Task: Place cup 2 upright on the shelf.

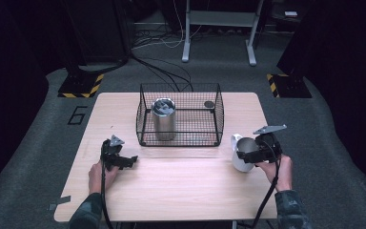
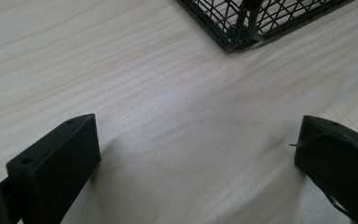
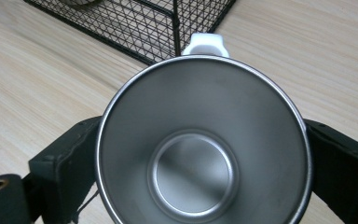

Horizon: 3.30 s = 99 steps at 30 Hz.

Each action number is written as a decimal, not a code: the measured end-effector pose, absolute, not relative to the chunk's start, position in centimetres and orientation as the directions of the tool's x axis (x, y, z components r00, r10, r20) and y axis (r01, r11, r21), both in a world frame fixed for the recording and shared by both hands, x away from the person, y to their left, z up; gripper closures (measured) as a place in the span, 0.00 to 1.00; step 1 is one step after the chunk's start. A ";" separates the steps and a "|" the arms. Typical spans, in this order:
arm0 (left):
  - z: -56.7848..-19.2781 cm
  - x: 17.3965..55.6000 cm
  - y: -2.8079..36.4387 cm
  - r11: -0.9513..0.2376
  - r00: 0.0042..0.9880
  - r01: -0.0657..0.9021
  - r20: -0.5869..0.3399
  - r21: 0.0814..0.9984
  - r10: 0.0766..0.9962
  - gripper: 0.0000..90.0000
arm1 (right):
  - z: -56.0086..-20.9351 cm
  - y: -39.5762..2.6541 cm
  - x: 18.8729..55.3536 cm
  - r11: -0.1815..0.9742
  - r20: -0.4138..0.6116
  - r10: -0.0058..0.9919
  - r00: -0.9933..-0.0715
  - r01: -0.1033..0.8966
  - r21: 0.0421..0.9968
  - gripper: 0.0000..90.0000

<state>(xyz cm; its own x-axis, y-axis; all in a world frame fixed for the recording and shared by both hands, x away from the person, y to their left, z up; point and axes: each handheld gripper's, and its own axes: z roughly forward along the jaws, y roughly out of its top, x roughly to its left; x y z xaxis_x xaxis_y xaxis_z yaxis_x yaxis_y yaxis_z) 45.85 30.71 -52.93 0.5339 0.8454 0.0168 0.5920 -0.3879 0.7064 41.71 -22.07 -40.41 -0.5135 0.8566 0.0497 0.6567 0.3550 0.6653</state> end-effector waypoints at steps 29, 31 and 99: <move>-52.9 45.9 30.7 -0.388 0.534 0.592 0.017 0.706 0.845 0.00 | -37.2 -17.9 40.9 0.422 0.002 0.802 -0.598 0.568 0.706 0.06; -52.9 45.9 30.7 -0.388 0.534 0.592 0.017 0.706 0.845 0.00 | -37.0 -17.7 41.0 0.422 0.008 0.799 -0.601 0.570 0.705 0.06; -52.9 45.9 30.7 -0.388 0.534 0.593 0.016 0.706 0.845 0.00 | -31.7 -10.6 46.6 0.481 -0.053 0.738 -0.673 0.469 0.740 0.06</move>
